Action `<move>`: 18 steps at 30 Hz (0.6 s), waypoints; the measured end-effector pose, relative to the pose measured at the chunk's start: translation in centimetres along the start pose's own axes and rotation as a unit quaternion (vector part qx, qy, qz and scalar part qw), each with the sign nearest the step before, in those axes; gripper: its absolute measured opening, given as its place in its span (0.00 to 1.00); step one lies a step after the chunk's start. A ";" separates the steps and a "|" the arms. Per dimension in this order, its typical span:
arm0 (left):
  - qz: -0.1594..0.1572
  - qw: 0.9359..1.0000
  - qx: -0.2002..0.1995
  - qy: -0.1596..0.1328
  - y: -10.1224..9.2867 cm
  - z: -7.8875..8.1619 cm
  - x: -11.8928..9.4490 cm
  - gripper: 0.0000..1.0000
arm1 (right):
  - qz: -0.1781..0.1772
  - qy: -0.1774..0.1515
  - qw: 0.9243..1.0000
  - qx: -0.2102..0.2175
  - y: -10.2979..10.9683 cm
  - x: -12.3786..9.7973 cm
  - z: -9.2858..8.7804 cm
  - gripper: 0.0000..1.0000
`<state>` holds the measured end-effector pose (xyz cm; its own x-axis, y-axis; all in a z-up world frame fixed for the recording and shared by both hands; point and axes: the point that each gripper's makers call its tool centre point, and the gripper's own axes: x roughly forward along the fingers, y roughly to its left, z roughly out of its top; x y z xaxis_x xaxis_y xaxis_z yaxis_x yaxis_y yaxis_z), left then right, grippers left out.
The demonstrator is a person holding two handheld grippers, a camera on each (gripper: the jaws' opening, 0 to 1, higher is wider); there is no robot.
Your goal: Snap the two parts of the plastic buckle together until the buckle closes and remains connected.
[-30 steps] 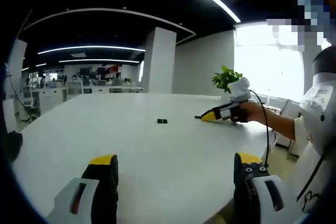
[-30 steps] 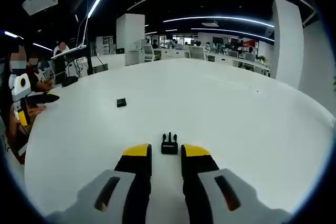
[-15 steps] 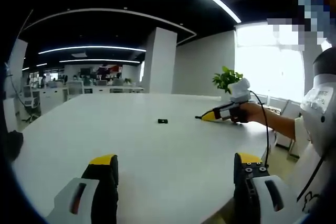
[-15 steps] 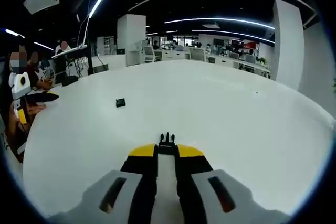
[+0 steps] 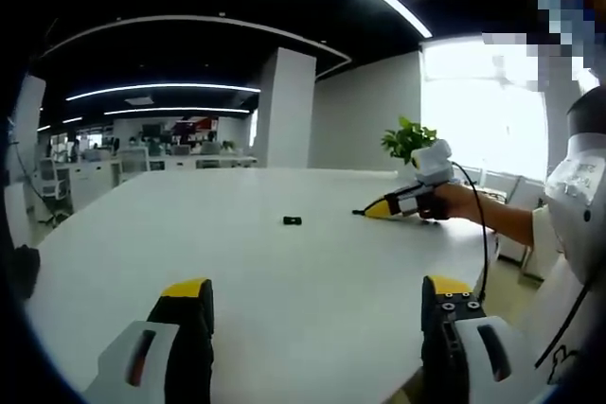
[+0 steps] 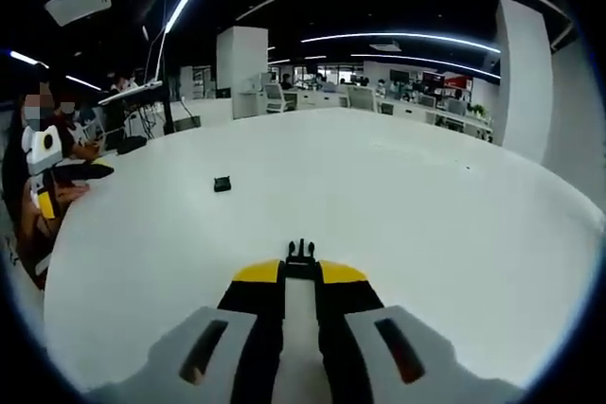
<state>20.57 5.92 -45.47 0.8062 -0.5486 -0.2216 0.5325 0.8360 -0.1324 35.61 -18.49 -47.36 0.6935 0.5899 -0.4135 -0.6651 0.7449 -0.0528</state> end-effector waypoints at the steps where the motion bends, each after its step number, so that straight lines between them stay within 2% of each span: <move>1: -0.001 1.000 0.002 -0.001 0.0 0.2 0.1 0.91 | 0.003 -0.002 1.000 0.002 0.1 0.0 0.0 0.12; 5: -0.002 1.000 0.007 -0.013 0.3 1.1 0.7 0.89 | 0.016 -0.005 1.000 0.003 0.8 -0.3 -0.1 0.12; 12: -0.014 0.999 0.042 0.009 0.5 1.6 2.5 0.89 | 0.034 -0.005 0.999 -0.006 1.4 -0.6 -0.1 0.12; 18: -0.019 0.998 0.058 0.001 1.4 2.7 4.2 0.87 | 0.054 -0.007 0.998 -0.014 2.2 -0.8 0.0 0.12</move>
<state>25.40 4.82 -43.95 0.7847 -0.5796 -0.2197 0.5889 0.8078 -0.0277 33.62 -17.26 -47.14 0.6216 0.6707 -0.4048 -0.7431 0.6683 -0.0338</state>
